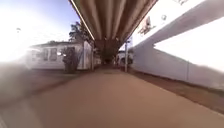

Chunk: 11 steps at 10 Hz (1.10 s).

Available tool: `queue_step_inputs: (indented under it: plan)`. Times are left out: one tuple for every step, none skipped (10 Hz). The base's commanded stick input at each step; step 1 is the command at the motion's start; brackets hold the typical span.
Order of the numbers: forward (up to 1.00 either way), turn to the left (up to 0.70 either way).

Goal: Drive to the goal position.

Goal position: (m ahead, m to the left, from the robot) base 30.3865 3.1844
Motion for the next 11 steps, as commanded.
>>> queue_step_inputs:
  plan:
    - [0.7,0.0]
    - [0.7,0.0]
    - [0.7,0.0]
    - [0.7,0.0]
    - [0.7,0.0]
    - [0.7,0.0]
    - [0.7,0.0]
    - [0.7,0.0]
    - [0.7,0.0]
    - [0.7,0.0]
    - [0.7,0.0]
